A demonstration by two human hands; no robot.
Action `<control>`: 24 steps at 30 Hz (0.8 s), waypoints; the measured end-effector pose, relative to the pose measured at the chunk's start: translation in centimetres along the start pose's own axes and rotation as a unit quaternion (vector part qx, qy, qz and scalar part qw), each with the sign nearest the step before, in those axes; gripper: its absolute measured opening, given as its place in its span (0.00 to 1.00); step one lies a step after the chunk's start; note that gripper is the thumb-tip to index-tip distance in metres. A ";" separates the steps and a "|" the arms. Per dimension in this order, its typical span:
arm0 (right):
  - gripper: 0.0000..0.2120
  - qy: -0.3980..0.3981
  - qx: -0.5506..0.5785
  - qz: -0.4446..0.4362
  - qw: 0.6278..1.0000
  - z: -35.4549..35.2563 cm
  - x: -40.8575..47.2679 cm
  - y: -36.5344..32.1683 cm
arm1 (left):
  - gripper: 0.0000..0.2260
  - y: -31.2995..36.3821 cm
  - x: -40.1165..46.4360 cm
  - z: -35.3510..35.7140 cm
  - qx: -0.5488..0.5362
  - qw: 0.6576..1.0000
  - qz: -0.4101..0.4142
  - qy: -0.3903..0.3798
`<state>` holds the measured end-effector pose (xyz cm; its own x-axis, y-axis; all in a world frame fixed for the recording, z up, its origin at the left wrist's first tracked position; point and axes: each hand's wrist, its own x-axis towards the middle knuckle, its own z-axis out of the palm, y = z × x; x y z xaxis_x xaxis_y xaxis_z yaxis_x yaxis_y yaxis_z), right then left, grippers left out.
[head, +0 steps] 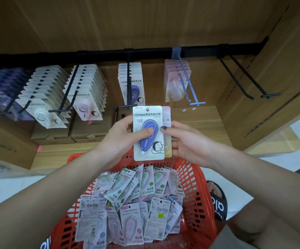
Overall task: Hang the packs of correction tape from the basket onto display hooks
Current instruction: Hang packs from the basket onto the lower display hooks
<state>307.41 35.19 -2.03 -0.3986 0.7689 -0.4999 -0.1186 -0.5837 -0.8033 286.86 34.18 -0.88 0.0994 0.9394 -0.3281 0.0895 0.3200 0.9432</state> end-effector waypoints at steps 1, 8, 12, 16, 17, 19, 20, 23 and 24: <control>0.16 0.008 -0.001 -0.004 1.000 -0.2 -0.1 0.2 | 0.15 0.0 -0.2 -0.1 -0.003 1.000 -0.001 0.000; 0.14 0.088 -0.027 -0.046 0.995 -2.6 -1.1 0.4 | 0.14 0.5 -1.3 -1.7 -0.016 0.999 0.014 0.045; 0.14 0.136 -0.051 -0.076 0.987 -3.8 -1.7 0.0 | 0.14 0.8 -1.8 -2.4 0.000 0.998 0.030 0.050; 0.13 0.207 -0.114 -0.118 0.964 -4.5 -1.8 0.2 | 0.14 0.8 -2.2 -2.4 0.024 0.998 0.034 0.054; 0.13 0.224 -0.131 -0.130 0.957 -4.5 -1.8 0.1 | 0.14 0.8 -2.2 -2.4 0.029 0.997 0.037 0.056; 0.12 0.245 -0.142 -0.153 0.947 -4.2 -1.9 -0.1 | 0.13 0.9 -2.1 -2.5 0.036 0.996 0.042 0.064; 0.12 0.251 -0.141 -0.158 0.944 -4.1 -1.9 -0.3 | 0.13 0.9 -2.0 -2.5 0.038 0.996 0.044 0.067; 0.11 0.250 -0.142 -0.147 0.947 -3.9 -1.8 -0.6 | 0.12 0.9 -1.6 -2.4 0.041 0.996 0.044 0.069; 0.11 0.248 -0.139 -0.139 0.949 -3.9 -1.8 -0.6 | 0.12 0.9 -1.4 -2.3 0.043 0.996 0.042 0.070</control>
<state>311.71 35.18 -1.87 0.0985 0.9514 -0.2919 0.1160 -0.3023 -0.9461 284.49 33.42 0.52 -0.0286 0.9721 -0.2329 0.1714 0.2343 0.9569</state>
